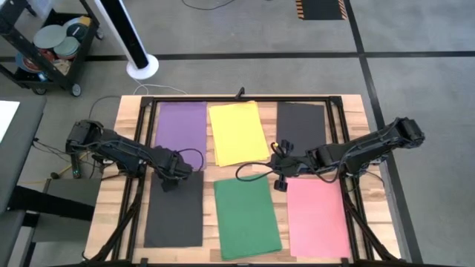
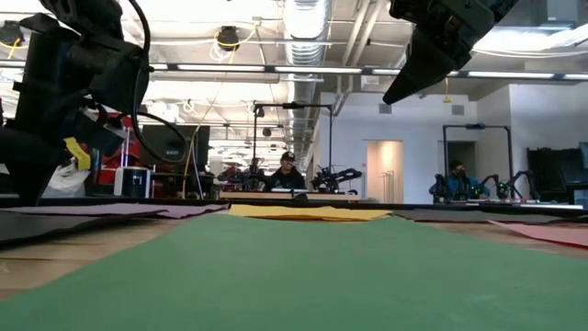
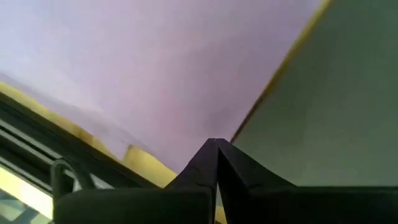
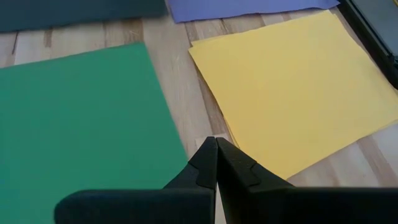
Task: Organize paper
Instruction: Adjust the black paper
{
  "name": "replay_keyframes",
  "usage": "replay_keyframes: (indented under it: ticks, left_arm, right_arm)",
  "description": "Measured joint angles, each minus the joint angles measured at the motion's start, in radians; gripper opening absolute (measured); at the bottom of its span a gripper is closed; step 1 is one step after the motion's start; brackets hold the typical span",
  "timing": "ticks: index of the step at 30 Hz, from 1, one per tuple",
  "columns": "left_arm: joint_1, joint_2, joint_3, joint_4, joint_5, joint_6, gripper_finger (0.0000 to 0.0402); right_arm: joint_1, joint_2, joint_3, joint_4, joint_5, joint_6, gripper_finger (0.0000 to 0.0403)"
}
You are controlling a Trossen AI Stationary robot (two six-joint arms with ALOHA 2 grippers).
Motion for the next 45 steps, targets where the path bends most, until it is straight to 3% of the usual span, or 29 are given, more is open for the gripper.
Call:
replay_keyframes:
  ticks: [6, 15, 25, 32, 45]
  left_arm:
    - [-0.002, 0.0, 0.0, 0.042, 0.084, 0.011, 0.0]
    - [0.07, 0.005, -0.05, 0.044, 0.074, 0.044, 0.0]
    - [0.092, 0.004, -0.001, 0.028, 0.02, -0.027, 0.0]
    - [0.011, 0.004, 0.02, 0.143, 0.139, -0.057, 0.0]
    - [-0.138, 0.01, -0.013, 0.23, 0.131, -0.228, 0.0]
  right_arm:
    - [0.0, 0.0, 0.0, 0.0, 0.0, 0.015, 0.0]
    - [0.0, 0.0, 0.0, 0.0, 0.0, 0.018, 0.0]
    - [0.0, 0.0, 0.0, -0.001, 0.0, 0.017, 0.0]
    - [0.002, 0.0, 0.0, -0.001, 0.0, 0.017, 0.0]
    - [0.035, 0.0, 0.0, -0.001, 0.0, 0.016, 0.0]
